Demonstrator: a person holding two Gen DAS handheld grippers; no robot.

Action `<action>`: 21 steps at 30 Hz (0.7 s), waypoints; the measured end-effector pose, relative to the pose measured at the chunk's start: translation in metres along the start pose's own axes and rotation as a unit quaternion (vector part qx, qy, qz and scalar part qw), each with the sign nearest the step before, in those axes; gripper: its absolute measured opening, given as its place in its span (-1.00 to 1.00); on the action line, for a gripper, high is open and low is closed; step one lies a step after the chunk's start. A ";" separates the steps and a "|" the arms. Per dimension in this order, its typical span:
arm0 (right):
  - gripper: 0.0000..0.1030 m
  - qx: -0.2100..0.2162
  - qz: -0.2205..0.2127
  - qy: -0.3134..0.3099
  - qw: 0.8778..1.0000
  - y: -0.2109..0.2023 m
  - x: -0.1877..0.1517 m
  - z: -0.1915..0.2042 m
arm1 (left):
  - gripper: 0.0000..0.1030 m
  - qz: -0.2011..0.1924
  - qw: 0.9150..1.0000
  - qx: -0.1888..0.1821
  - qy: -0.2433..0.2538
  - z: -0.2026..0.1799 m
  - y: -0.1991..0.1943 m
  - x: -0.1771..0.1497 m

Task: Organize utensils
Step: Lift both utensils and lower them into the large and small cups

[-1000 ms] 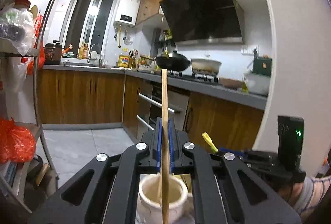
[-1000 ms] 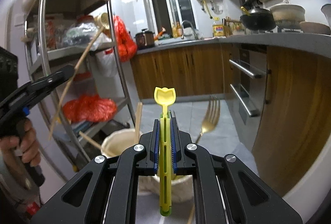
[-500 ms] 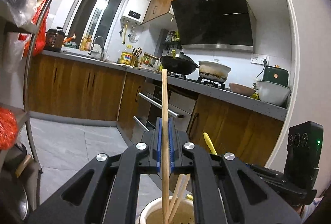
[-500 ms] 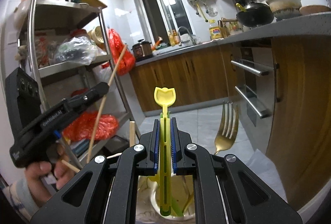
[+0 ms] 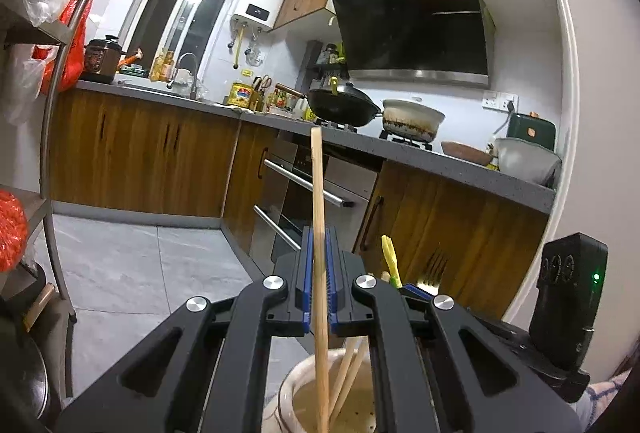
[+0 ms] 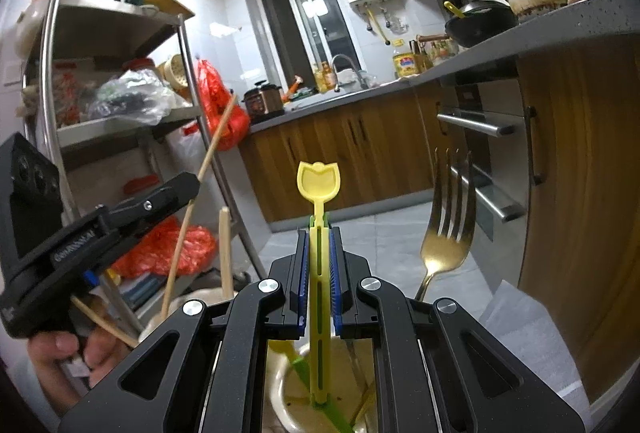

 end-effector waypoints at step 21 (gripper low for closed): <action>-0.78 -0.042 0.065 -0.032 0.996 -0.026 -0.027 -0.006 | -0.89 0.040 0.999 0.014 0.033 -0.006 -0.018 -0.016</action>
Point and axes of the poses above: each gripper's, at about its wrist camera, not at the fingertips, and y roughly the way its jaws point, z to its left, x to its top, the point moved 5 cm from there along y, roughly the way its jaws point, and after that the axes turned 4 degrees about z, right-handed, at the moved point
